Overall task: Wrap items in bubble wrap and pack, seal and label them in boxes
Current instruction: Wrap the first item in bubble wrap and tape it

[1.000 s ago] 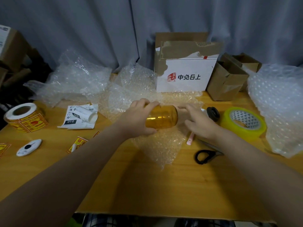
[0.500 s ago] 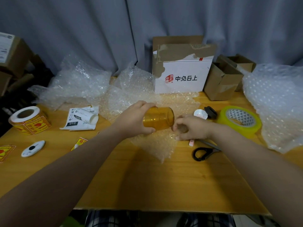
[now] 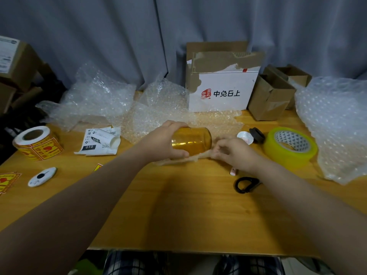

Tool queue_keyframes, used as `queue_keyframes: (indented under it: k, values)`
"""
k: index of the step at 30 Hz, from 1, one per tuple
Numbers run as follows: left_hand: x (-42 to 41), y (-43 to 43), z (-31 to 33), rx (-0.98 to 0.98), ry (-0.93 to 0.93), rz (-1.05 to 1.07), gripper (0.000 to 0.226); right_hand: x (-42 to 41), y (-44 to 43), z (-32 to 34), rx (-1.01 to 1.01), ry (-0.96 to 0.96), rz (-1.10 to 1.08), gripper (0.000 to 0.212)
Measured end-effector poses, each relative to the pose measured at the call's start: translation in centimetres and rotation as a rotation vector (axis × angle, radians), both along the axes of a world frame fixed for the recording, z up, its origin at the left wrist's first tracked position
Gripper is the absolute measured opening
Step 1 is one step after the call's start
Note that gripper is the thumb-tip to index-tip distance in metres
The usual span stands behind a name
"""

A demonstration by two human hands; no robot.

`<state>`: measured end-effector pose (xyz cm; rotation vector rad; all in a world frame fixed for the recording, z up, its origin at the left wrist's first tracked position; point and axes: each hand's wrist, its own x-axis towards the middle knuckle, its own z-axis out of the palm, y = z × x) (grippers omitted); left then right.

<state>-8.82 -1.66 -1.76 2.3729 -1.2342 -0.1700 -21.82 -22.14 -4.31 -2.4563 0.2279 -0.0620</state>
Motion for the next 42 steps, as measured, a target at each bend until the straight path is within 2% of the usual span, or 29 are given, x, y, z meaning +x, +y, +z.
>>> queue_keyframes:
  k: [3,5,7,10,12,15,18,20,21,24,27,29,32,33,36,38,39,40,42]
  values:
    - [0.8,0.0,0.2,0.011,0.117,-0.015,0.071,0.6,0.0,0.2,-0.114,-0.213,-0.034,0.016]
    - [1.0,0.1,0.4,-0.01,0.18,-0.035,0.06,1.2,0.2,0.3,-0.146,-0.255,-0.021,0.018]
    - [1.1,0.3,0.8,-0.028,0.25,-0.05,0.073,1.8,0.4,0.3,-0.115,-0.255,-0.002,0.019]
    - [1.4,0.6,1.2,0.003,0.282,-0.091,0.113,2.3,0.5,-0.1,-0.003,-0.239,-0.017,0.023]
    - [1.6,0.4,1.6,0.098,0.23,-0.104,0.119,2.4,0.7,-0.1,0.095,-0.219,-0.053,0.026]
    - [1.6,-0.4,1.6,0.201,0.085,-0.057,0.108,2.5,0.8,-0.3,0.204,-0.22,-0.094,0.027]
    - [1.7,-0.5,0.7,0.026,0.109,-0.009,0.084,2.9,0.8,-0.7,0.216,-0.252,-0.133,0.023]
    - [1.7,-0.3,0.2,-0.088,0.177,-0.002,0.074,3.0,0.9,-0.5,0.217,-0.284,-0.126,0.009]
    - [1.7,-0.2,0.0,-0.128,0.198,-0.002,0.07,3.0,1.0,-0.2,0.214,-0.295,-0.102,0.009]
    - [1.7,0.0,-0.3,-0.188,0.206,-0.035,0.063,3.3,1.1,0.9,0.097,-0.29,0.024,0.054]
    - [1.9,0.0,-0.5,-0.242,0.279,-0.058,0.053,4.3,1.7,1.4,-0.047,-0.205,0.136,0.072]
    - [1.8,0.0,-0.3,-0.271,0.358,-0.071,0.043,4.8,2.2,1.2,-0.073,-0.174,0.149,0.067]
    - [1.5,-0.1,0.2,-0.298,0.491,-0.08,0.029,5.6,2.7,0.9,-0.055,-0.247,0.092,0.032]
    - [1.5,-0.1,0.4,-0.293,0.529,-0.076,0.028,5.8,2.9,0.9,-0.047,-0.269,0.074,0.027]
    - [1.8,-0.3,1.0,-0.204,0.557,-0.042,0.03,6.6,3.1,0.7,0.057,-0.271,0.011,0.029]
    - [1.8,-0.6,1.4,-0.127,0.488,0.001,0.042,6.9,3.2,0.7,0.121,-0.265,-0.011,0.03]
    - [1.6,-0.7,1.5,-0.099,0.357,0.029,0.055,7.1,3.2,0.8,0.143,-0.263,-0.018,0.032]
    - [1.2,-0.9,1.8,-0.091,0.154,0.049,0.064,7.2,3.3,0.9,0.164,-0.261,-0.032,0.034]
    - [0.4,-1.7,2.0,-0.154,-0.317,-0.009,0.054,7.5,3.1,1.0,0.201,-0.247,-0.069,0.037]
